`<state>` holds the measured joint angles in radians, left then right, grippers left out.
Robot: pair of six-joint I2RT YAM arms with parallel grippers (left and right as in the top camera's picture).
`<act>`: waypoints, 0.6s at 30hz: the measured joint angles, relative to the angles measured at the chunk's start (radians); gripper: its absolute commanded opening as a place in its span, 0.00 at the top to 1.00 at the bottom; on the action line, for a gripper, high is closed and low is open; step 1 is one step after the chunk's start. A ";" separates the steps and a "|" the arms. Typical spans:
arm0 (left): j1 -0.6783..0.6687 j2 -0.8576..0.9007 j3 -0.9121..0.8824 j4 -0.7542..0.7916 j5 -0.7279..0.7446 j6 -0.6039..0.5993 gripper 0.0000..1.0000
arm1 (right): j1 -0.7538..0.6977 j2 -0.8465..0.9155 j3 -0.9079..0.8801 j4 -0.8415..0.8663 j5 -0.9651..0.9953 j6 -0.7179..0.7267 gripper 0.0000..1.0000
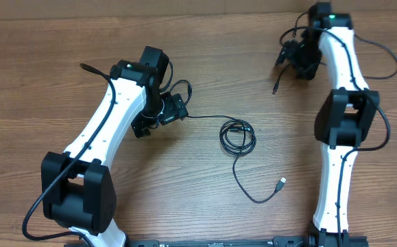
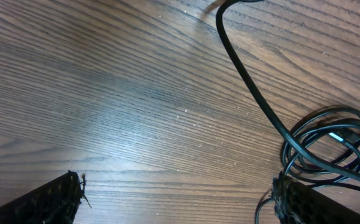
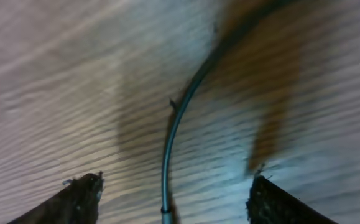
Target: Untangle cables
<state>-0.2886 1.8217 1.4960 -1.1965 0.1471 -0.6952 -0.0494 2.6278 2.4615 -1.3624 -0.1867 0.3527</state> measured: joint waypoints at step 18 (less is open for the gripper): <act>0.000 0.000 0.000 0.000 0.000 0.000 0.00 | 0.100 -0.030 -0.113 0.052 0.193 0.016 0.89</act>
<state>-0.2886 1.8217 1.4960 -1.1965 0.1467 -0.6952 0.0502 2.5977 2.3486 -1.3106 0.0067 0.3683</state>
